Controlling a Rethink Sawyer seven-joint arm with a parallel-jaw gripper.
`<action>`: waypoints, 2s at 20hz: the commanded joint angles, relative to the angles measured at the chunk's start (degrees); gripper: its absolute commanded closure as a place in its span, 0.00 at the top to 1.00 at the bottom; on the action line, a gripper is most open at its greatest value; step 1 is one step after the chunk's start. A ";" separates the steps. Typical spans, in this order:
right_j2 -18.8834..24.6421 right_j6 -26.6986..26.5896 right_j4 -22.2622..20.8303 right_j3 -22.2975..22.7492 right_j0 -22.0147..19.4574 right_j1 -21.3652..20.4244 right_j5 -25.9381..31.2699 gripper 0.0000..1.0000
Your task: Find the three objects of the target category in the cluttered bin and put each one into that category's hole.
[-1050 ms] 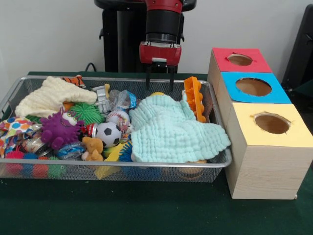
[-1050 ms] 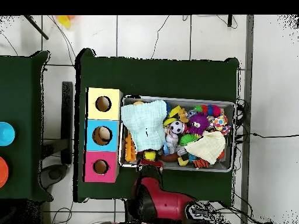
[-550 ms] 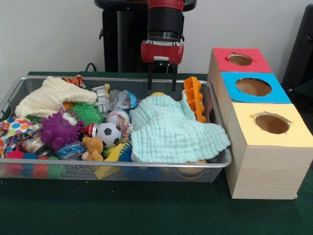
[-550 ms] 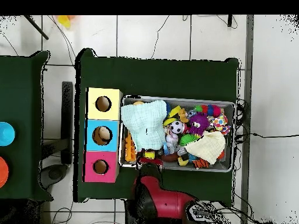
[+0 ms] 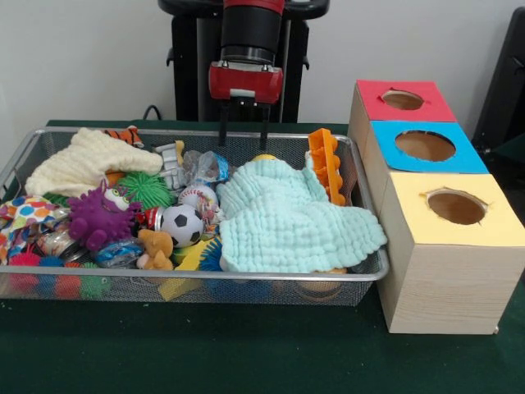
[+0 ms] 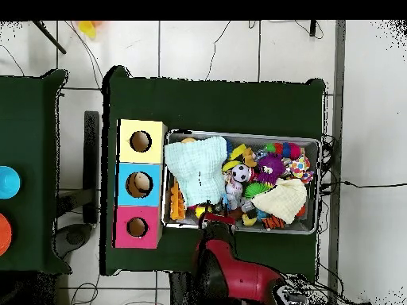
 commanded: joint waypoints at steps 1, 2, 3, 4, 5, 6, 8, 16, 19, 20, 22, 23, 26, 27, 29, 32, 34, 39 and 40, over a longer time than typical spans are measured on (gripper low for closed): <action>4.81 10.54 -2.19 -7.48 -4.03 0.37 1.67 1.00; 4.87 10.53 -2.04 -7.77 -4.35 0.73 1.69 1.00; 4.62 10.35 -1.72 -8.24 -4.42 1.60 1.06 1.00; 4.22 10.01 -1.22 -8.88 -4.30 2.73 0.26 1.00; 3.77 9.75 -0.68 -9.73 -4.18 4.36 -0.83 1.00; 4.01 9.88 -0.57 -10.66 -4.65 6.16 -1.42 1.00; 3.98 10.07 -0.16 -12.42 -5.04 9.39 -3.38 1.00; 2.89 10.57 1.12 -14.85 -5.51 13.82 -6.68 1.00; 2.59 10.49 1.06 -15.66 -5.98 15.06 -7.50 1.00; 2.44 10.43 1.10 -15.92 -6.07 15.52 -7.92 1.00; 2.18 10.33 1.01 -16.27 -6.33 16.20 -8.61 1.00; 2.11 10.30 0.87 -16.33 -6.49 16.37 -8.83 1.00; 1.72 10.19 0.46 -16.03 -6.79 16.08 -9.37 1.00; 1.57 10.15 0.31 -15.70 -6.84 15.57 -9.22 1.00; 1.24 10.10 0.14 -14.81 -6.81 14.31 -8.95 1.00; 0.88 10.09 -0.27 -13.48 -6.83 12.56 -8.48 1.00; 0.81 10.10 -1.11 -12.55 -7.23 11.10 -7.51 1.00; 0.16 9.82 -2.57 -10.37 -7.73 7.34 -5.89 1.00; 0.05 9.78 -2.72 -10.03 -7.77 6.75 -5.72 1.00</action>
